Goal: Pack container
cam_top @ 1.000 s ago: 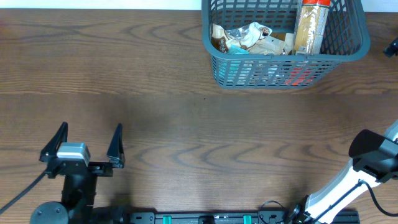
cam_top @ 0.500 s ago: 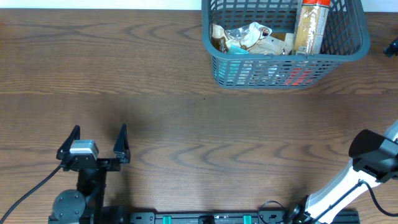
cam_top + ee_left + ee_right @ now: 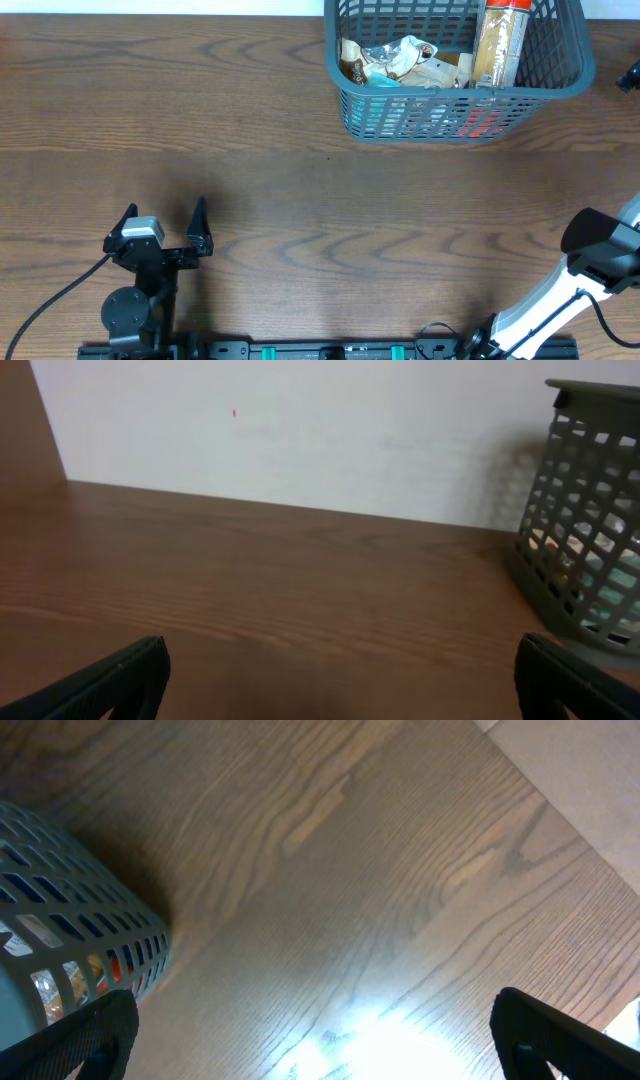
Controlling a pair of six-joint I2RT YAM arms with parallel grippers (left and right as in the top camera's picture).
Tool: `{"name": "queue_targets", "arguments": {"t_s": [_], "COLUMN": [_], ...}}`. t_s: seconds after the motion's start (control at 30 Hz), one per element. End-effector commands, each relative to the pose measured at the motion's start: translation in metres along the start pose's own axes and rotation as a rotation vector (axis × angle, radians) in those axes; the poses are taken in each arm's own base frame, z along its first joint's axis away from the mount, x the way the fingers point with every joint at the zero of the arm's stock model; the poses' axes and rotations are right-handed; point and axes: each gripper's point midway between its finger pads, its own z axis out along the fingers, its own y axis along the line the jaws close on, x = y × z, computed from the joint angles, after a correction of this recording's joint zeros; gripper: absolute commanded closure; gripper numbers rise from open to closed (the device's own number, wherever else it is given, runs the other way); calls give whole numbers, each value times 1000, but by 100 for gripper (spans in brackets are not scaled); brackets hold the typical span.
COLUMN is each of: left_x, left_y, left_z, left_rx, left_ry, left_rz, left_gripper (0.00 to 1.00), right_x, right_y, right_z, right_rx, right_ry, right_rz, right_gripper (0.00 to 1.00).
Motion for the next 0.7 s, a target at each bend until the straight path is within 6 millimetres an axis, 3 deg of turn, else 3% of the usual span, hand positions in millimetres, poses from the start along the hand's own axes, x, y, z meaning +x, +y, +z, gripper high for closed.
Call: {"name": "queue_targets", "arguments": {"t_s": [0.0, 0.33, 0.67], "left_x": [5, 8, 35], "left_y": [7, 25, 28], "left_z": [3, 9, 15], "left_rx": [-33, -125, -133], "left_ry": [-10, -78, -26], "left_rz": [-11, -36, -36], "left_gripper": [1, 1, 1], "right_x": [1, 1, 1], "right_y": [-2, -2, -2], "right_z": [5, 5, 5], "right_rx": [6, 6, 6], "right_ry": [14, 14, 14], "right_rz": [-7, -7, -7], "right_gripper": [1, 1, 1]}}
